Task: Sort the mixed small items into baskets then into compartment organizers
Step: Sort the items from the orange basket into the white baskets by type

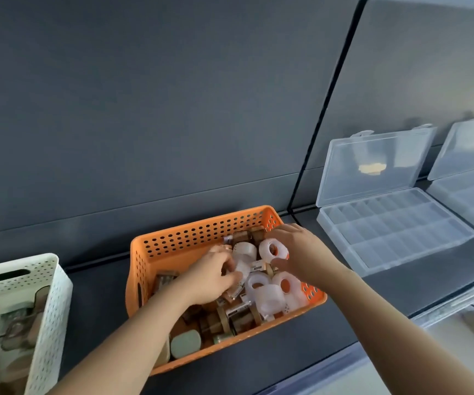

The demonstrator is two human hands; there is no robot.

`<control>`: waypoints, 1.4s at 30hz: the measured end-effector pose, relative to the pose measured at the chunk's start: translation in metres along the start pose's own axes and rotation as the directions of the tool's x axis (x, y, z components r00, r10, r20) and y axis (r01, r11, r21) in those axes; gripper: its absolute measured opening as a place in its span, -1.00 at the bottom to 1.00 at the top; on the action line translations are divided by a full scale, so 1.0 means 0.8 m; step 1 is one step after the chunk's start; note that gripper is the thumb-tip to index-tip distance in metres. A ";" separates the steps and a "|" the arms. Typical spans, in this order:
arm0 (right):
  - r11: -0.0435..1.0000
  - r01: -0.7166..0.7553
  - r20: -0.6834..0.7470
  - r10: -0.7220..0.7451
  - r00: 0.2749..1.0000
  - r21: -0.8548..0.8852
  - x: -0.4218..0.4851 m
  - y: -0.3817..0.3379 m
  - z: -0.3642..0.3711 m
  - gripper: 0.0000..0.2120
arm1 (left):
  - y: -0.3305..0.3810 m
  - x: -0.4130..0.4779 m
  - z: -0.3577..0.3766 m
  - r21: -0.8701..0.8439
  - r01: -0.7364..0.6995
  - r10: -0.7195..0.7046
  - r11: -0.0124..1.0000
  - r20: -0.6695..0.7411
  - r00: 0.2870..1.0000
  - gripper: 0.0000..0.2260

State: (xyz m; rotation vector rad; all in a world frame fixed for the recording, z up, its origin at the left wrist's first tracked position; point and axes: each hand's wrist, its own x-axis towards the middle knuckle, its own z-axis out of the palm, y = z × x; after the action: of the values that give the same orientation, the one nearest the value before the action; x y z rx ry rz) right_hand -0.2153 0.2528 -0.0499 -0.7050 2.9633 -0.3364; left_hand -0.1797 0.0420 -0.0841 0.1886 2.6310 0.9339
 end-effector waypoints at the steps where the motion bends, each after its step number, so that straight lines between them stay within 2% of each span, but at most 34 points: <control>1: 0.997 -0.016 -0.012 0.017 1.000 0.072 -0.002 0.001 -0.002 -0.56 | -0.003 -0.003 -0.004 -0.091 0.019 -0.019 0.996 0.007 1.000 -0.86; 3: 0.973 -0.034 -0.062 0.049 0.997 0.228 -0.007 0.002 -0.009 -0.55 | -0.004 -0.008 -0.015 -0.330 0.061 -0.073 0.942 -0.023 0.997 -0.80; 5: 0.945 -0.029 -0.100 0.065 0.993 0.325 -0.010 -0.001 -0.015 -0.55 | -0.004 -0.005 -0.025 -0.560 0.086 -0.136 0.824 -0.049 0.989 -0.63; 7: 0.939 -0.020 -0.101 0.058 0.993 0.343 -0.010 -0.003 -0.019 -0.54 | 0.003 0.002 -0.027 -0.626 0.104 -0.161 0.773 -0.035 0.986 -0.64; 8: 0.938 -0.016 -0.094 0.052 0.994 0.345 -0.010 -0.003 -0.020 -0.53 | 0.007 0.009 -0.026 -0.560 0.108 -0.165 0.821 -0.052 0.985 -0.68; 10: 0.936 -0.015 -0.078 0.045 0.996 0.352 -0.011 -0.005 -0.020 -0.53 | 0.011 0.024 -0.020 -0.256 0.106 -0.145 0.961 -0.141 0.979 -0.67; 11: 0.936 -0.020 -0.072 0.048 0.996 0.350 -0.011 -0.005 -0.021 -0.52 | 0.012 0.030 -0.017 -0.092 0.096 -0.112 0.991 -0.188 0.976 -0.66; 13: 0.940 -0.037 -0.063 0.062 0.996 0.338 -0.011 -0.004 -0.021 -0.51 | 0.013 0.039 -0.009 0.124 0.053 -0.022 0.991 -0.237 0.971 -0.67; 15: 0.944 -0.047 -0.062 0.071 0.996 0.326 -0.011 -0.005 -0.019 -0.50 | 0.014 0.043 -0.002 0.250 0.017 0.046 0.968 -0.242 0.969 -0.68; 19: 0.942 -0.040 -0.074 0.068 0.995 0.332 -0.012 -0.010 -0.013 -0.51 | 0.010 0.027 -0.006 0.319 0.005 0.106 0.948 -0.331 0.938 -0.68; 21: 0.937 -0.020 -0.107 0.061 0.992 0.349 -0.009 -0.020 -0.010 -0.52 | 0.002 0.006 -0.021 0.287 -0.003 0.127 0.958 -0.415 0.901 -0.69; 24: 0.924 0.058 -0.178 0.011 0.984 0.378 -0.001 -0.054 -0.006 -0.52 | -0.015 -0.049 -0.046 0.148 -0.011 0.093 0.989 -0.561 0.823 -0.75; 28: 0.854 0.186 -0.210 -0.092 0.973 0.486 0.015 -0.129 0.003 -0.49 | -0.051 -0.135 -0.068 -0.102 0.033 -0.095 0.994 -0.704 0.704 -0.75; 31: 0.803 0.298 -0.215 -0.216 0.953 0.516 0.025 -0.195 0.014 -0.50 | -0.090 -0.203 -0.084 -0.180 0.069 -0.185 0.981 -0.781 0.597 -0.67; 35: 0.754 0.391 -0.203 -0.336 0.920 0.528 0.034 -0.293 0.030 -0.52 | -0.142 -0.291 -0.108 -0.268 0.134 -0.299 0.954 -0.826 0.478 -0.82; 38: 0.694 0.444 -0.206 -0.402 0.892 0.567 0.037 -0.369 0.046 -0.54 | -0.189 -0.359 -0.132 -0.303 0.209 -0.364 0.930 -0.838 0.406 -0.83; 40: 0.680 0.455 -0.200 -0.422 0.884 0.575 0.036 -0.418 0.058 -0.54 | -0.229 -0.403 -0.151 -0.324 0.281 -0.414 0.903 -0.830 0.373 -0.81; 42: 0.677 0.439 -0.174 -0.424 0.889 0.591 0.035 -0.463 0.069 -0.53 | -0.275 -0.442 -0.170 -0.334 0.371 -0.469 0.866 -0.798 0.377 -0.81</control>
State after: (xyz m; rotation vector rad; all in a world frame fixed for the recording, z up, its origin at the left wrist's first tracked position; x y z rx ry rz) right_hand -0.0718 -0.0931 -0.0192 -1.2746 2.3881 -1.2810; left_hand 0.0990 -0.2915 -0.0278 -1.3063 3.1658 1.1436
